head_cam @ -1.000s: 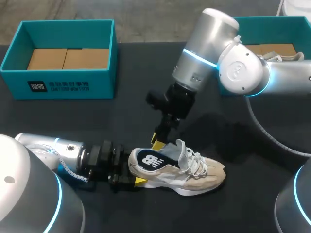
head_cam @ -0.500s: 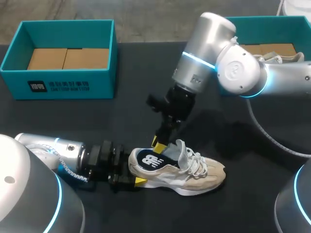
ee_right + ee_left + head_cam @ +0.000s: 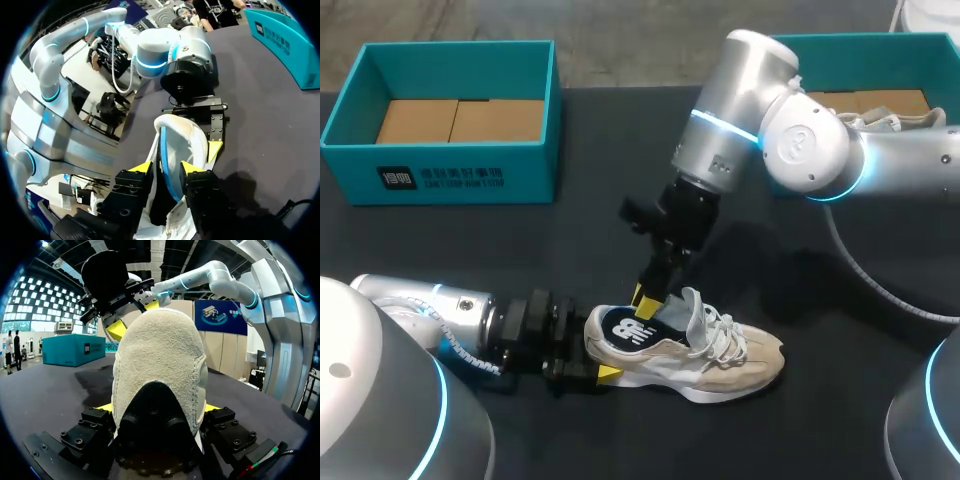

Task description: Take the shoe out of the shoebox, open the shoe tongue, remove and reinsert the insole, then place the shoe into the shoebox

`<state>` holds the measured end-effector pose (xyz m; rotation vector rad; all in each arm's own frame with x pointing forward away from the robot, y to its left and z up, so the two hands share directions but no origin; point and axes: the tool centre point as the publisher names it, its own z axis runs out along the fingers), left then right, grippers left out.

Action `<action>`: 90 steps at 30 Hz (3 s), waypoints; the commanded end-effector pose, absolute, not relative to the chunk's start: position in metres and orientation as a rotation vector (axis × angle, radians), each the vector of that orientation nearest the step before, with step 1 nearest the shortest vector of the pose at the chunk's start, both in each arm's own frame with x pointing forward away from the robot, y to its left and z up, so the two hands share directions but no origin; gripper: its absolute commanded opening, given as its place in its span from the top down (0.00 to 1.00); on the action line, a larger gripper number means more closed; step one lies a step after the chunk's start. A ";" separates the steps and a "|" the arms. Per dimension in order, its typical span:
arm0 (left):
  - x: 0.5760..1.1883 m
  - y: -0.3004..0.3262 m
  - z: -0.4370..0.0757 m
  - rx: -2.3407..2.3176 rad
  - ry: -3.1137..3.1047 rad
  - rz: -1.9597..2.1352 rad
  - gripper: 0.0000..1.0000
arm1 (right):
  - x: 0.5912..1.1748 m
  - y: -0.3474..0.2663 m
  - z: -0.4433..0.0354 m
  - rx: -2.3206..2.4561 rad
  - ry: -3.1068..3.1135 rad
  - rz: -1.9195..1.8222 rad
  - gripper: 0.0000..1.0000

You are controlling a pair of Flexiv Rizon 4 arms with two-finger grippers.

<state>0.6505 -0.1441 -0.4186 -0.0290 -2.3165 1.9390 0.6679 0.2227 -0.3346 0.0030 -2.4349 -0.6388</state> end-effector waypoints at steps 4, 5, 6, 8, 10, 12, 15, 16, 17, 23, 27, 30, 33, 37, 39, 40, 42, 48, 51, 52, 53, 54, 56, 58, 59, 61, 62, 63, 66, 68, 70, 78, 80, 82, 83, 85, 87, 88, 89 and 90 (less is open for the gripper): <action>0.651 -0.143 -0.421 -0.029 -2.318 1.935 1.00 | 0.667 0.224 -0.342 -0.001 -2.413 -0.646 0.70; 0.651 -0.143 -0.421 -0.029 -2.318 1.935 1.00 | 0.667 0.224 -0.343 -0.001 -2.412 -0.648 0.73; 0.651 -0.143 -0.421 -0.029 -2.318 1.935 1.00 | 0.667 0.224 -0.343 0.000 -2.412 -0.649 0.75; 0.651 -0.143 -0.421 -0.029 -2.318 1.935 1.00 | 0.667 0.224 -0.343 0.001 -2.411 -0.650 0.91; 0.651 -0.143 -0.421 -0.029 -2.318 1.935 1.00 | 0.667 0.224 -0.343 0.003 -2.411 -0.650 0.98; 0.651 -0.143 -0.421 -0.029 -2.318 1.935 1.00 | 0.667 0.224 -0.343 0.003 -2.411 -0.650 1.00; 0.651 -0.143 -0.421 -0.029 -2.318 1.935 1.00 | 0.667 0.223 -0.342 0.001 -2.415 -0.651 1.00; 0.651 -0.143 -0.421 -0.029 -2.318 1.935 1.00 | 0.667 0.223 -0.341 0.002 -2.418 -0.652 1.00; 0.651 -0.143 -0.421 -0.029 -2.318 1.935 1.00 | 0.667 0.222 -0.340 0.004 -2.421 -0.651 1.00; 0.651 -0.143 -0.421 -0.029 -2.318 1.935 1.00 | 0.666 0.217 -0.334 0.022 -2.442 -0.688 1.00; 0.651 -0.143 -0.421 -0.029 -2.318 1.935 1.00 | 0.664 0.216 -0.331 0.052 -2.456 -0.726 1.00; 0.651 -0.143 -0.421 -0.029 -2.318 1.935 1.00 | 0.664 0.216 -0.330 0.075 -2.468 -0.744 1.00; 0.651 -0.143 -0.421 -0.029 -2.318 1.935 1.00 | 0.664 0.216 -0.331 0.076 -2.467 -0.750 1.00; 0.651 -0.143 -0.421 -0.029 -2.318 1.935 1.00 | 0.663 0.216 -0.332 0.086 -2.456 -0.751 1.00; 0.651 -0.143 -0.421 -0.029 -2.318 1.935 1.00 | 0.663 0.219 -0.332 0.095 -2.453 -0.744 0.72; 0.651 -0.143 -0.421 -0.029 -2.318 1.935 1.00 | 0.663 0.219 -0.332 0.098 -2.452 -0.741 0.69; 0.651 -0.143 -0.421 -0.029 -2.318 1.935 1.00 | 0.664 0.221 -0.332 0.101 -2.448 -0.733 0.62; 0.651 -0.143 -0.421 -0.029 -2.318 1.935 1.00 | 0.663 0.220 -0.335 0.086 -2.439 -0.716 0.60; 0.651 -0.143 -0.421 -0.029 -2.318 1.935 1.00 | 0.663 0.222 -0.338 0.080 -2.430 -0.699 0.61; 0.651 -0.143 -0.421 -0.029 -2.318 1.935 1.00 | 0.663 0.222 -0.339 0.076 -2.427 -0.691 0.61; 0.651 -0.143 -0.421 -0.029 -2.318 1.935 1.00 | 0.663 0.222 -0.340 0.074 -2.422 -0.689 0.62; 0.651 -0.143 -0.421 -0.029 -2.318 1.935 1.00 | 0.662 0.222 -0.342 0.074 -2.417 -0.685 0.63; 0.651 -0.143 -0.421 -0.029 -2.318 1.935 1.00 | 0.661 0.223 -0.343 0.072 -2.408 -0.677 0.64; 0.651 -0.143 -0.421 -0.029 -2.318 1.935 1.00 | 0.660 0.223 -0.344 0.070 -2.401 -0.670 0.70; 0.651 -0.143 -0.421 -0.029 -2.318 1.935 1.00 | 0.660 0.223 -0.344 0.069 -2.397 -0.667 0.71; 0.651 -0.143 -0.421 -0.029 -2.318 1.935 1.00 | 0.659 0.223 -0.344 0.068 -2.391 -0.659 0.75; 0.651 -0.143 -0.421 -0.029 -2.318 1.935 1.00 | 0.658 0.223 -0.344 0.069 -2.387 -0.655 0.76; 0.651 -0.143 -0.421 -0.029 -2.318 1.935 1.00 | 0.658 0.224 -0.345 0.069 -2.383 -0.653 0.80; 0.651 -0.143 -0.421 -0.029 -2.318 1.935 1.00 | 0.657 0.225 -0.346 0.073 -2.376 -0.650 1.00; 0.651 -0.143 -0.421 -0.029 -2.318 1.935 1.00 | 0.657 0.225 -0.345 0.078 -2.377 -0.657 1.00; 0.651 -0.143 -0.421 -0.029 -2.318 1.935 1.00 | 0.657 0.225 -0.342 0.085 -2.384 -0.671 1.00; 0.651 -0.143 -0.421 -0.029 -2.318 1.935 1.00 | 0.660 0.233 -0.331 0.187 -2.403 -0.718 1.00; 0.651 -0.143 -0.421 -0.029 -2.318 1.935 1.00 | 0.661 0.236 -0.329 0.205 -2.406 -0.712 1.00; 0.651 -0.143 -0.421 -0.029 -2.318 1.935 1.00 | 0.662 0.238 -0.328 0.218 -2.406 -0.708 1.00; 0.651 -0.143 -0.421 -0.029 -2.318 1.935 1.00 | 0.662 0.238 -0.328 0.223 -2.404 -0.706 1.00; 0.651 -0.143 -0.421 -0.029 -2.318 1.935 1.00 | 0.662 0.239 -0.327 0.235 -2.400 -0.711 1.00; 0.651 -0.143 -0.421 -0.029 -2.318 1.935 1.00 | 0.661 0.239 -0.327 0.245 -2.391 -0.721 0.84; 0.651 -0.143 -0.421 -0.029 -2.318 1.935 1.00 | 0.660 0.240 -0.328 0.247 -2.385 -0.725 0.71; 0.651 -0.143 -0.421 -0.029 -2.318 1.935 1.00 | 0.660 0.240 -0.329 0.248 -2.376 -0.730 0.64; 0.651 -0.143 -0.421 -0.029 -2.318 1.935 1.00 | 0.660 0.240 -0.330 0.244 -2.366 -0.737 0.59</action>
